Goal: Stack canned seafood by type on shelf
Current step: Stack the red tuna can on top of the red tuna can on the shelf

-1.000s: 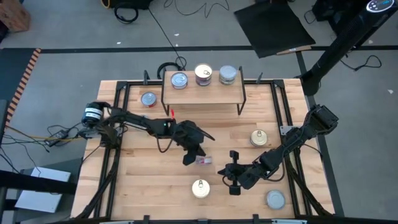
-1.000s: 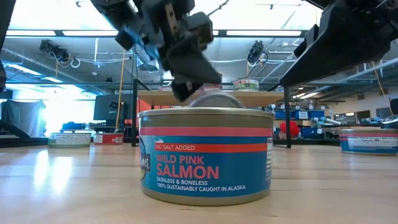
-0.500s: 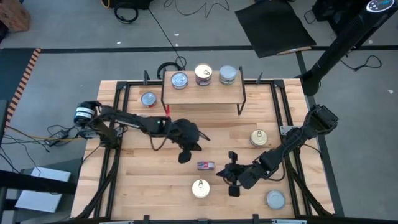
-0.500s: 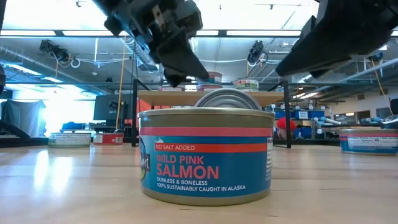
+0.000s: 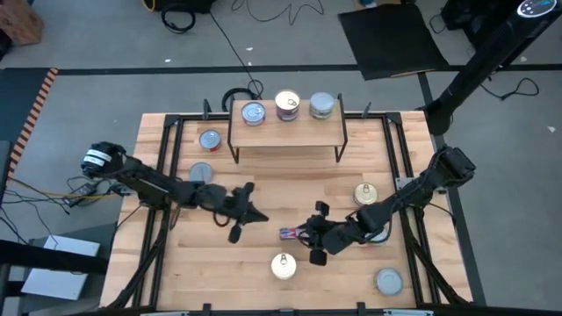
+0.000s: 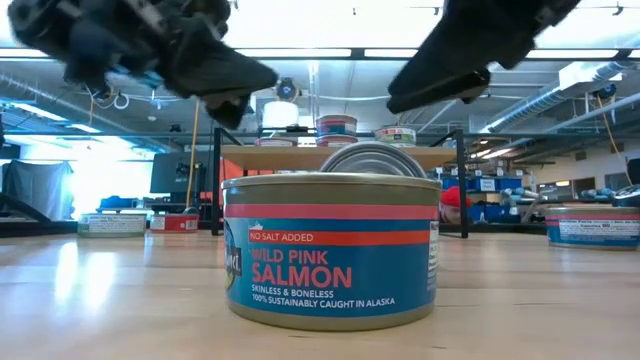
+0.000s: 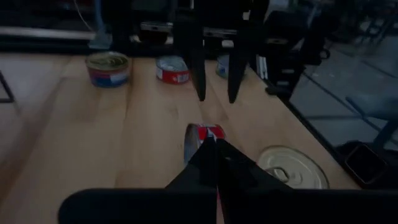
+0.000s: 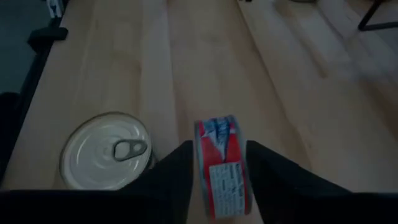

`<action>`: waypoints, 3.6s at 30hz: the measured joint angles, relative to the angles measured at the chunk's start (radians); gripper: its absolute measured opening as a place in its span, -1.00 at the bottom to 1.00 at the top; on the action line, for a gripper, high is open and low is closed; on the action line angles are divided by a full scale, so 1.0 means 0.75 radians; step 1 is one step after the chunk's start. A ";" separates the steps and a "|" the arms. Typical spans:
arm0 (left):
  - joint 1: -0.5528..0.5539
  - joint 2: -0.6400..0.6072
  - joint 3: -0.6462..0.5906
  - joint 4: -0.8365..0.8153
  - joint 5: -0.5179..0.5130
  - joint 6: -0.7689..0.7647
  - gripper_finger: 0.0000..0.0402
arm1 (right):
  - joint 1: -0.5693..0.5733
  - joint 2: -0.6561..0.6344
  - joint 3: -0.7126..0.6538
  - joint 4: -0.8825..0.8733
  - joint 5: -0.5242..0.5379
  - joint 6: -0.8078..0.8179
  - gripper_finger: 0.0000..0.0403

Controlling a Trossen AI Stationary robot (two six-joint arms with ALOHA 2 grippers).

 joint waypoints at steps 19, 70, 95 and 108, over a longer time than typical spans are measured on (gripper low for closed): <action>-0.108 -0.009 -0.241 0.349 -0.196 0.003 -1.00 | -0.150 0.212 0.417 -0.547 -0.199 -0.112 0.17; -0.118 -0.008 -0.241 0.312 -0.197 0.003 -0.99 | -0.204 0.488 0.809 -1.009 -0.259 -0.128 -0.23; -0.222 -0.008 -0.241 0.328 -0.299 0.073 -0.99 | -0.431 0.485 0.898 -0.658 0.736 -1.255 -0.29; -0.222 -0.008 -0.241 0.359 -0.298 0.103 -0.99 | -0.759 0.485 0.895 0.068 0.477 -2.060 -0.44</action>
